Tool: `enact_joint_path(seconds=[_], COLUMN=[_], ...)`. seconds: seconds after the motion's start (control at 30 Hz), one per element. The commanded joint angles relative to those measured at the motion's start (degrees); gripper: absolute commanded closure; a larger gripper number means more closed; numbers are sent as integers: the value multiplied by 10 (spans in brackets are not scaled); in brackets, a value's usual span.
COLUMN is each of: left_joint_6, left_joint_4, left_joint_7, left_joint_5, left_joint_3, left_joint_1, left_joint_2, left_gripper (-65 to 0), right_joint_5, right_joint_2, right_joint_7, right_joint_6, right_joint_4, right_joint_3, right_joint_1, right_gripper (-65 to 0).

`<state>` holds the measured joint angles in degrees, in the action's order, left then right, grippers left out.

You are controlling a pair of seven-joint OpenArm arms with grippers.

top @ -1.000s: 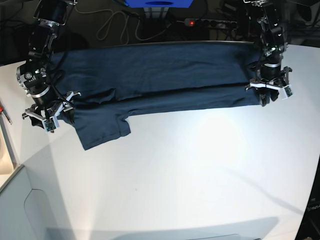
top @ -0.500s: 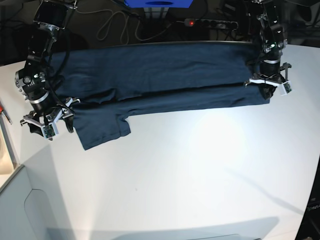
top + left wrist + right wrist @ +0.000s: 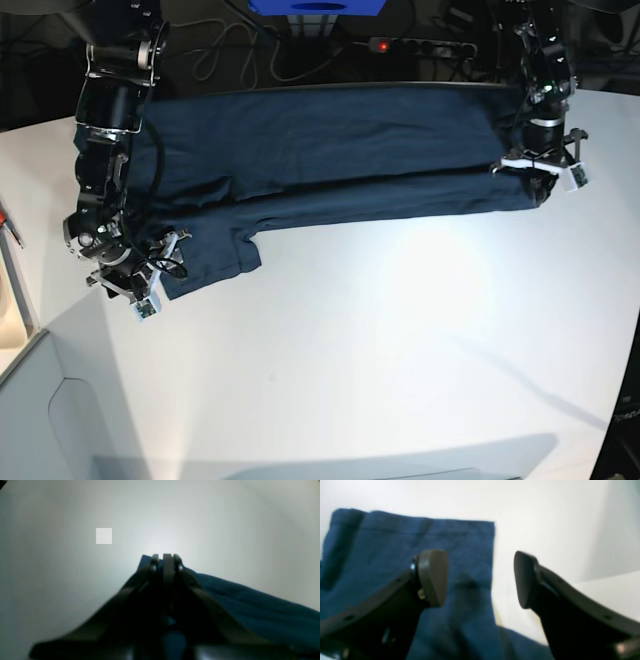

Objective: Fold the T-shirt properly
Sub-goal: 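Lay the folded hem down and release both grippers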

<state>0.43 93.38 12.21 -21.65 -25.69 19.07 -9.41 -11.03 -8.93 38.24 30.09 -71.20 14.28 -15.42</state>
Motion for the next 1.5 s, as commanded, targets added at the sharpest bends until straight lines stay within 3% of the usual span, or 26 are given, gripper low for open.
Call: enact_joint_path(seconds=[0.0,0.2,0.27,0.33,0.47,0.67,0.93,1.03,1.47], left_joint_6=[0,0,0,0,0,-2,-2,-3,-3], left_joint_4=[11,11,11,10,10,13,13,13,58], left_joint_7=[-16,-16,-16,-16,-16,-16,-16,-16,-16], left_joint_5=[-3,-1,-1,-1,-1,0,-2,-2,2], left_joint_3=[-3,-3,-3,-3,-3,-3,-3,-4,-4], left_joint_1=[-1,-1,-1,-1,-1,-1,0,-1,15], left_joint_2=[-6,-6,-6,-6,-6,-6,-8,-9,-13], left_gripper=[0,0,0,0,0,0,0,0,0], right_joint_5=[4,4,4,4,5,7,8,8,8], right_joint_2=[-6,-6,-5,-5,-4,-4,11,12,10], right_joint_7=[-12,-13,-9,-8,-8,0,93,107,103], right_joint_6=[0,0,0,0,0,0,0,0,6], right_joint_4=[15,73,74,74,74,5,-334,-411,-458], right_joint_3=[4,2,2,0,0,3,4,4,4], right_joint_1=[-24,-35,-34,-27,-23,-2,121,168,287], right_gripper=[-397,-396,-366,-280,0,0,-1,-1,-1])
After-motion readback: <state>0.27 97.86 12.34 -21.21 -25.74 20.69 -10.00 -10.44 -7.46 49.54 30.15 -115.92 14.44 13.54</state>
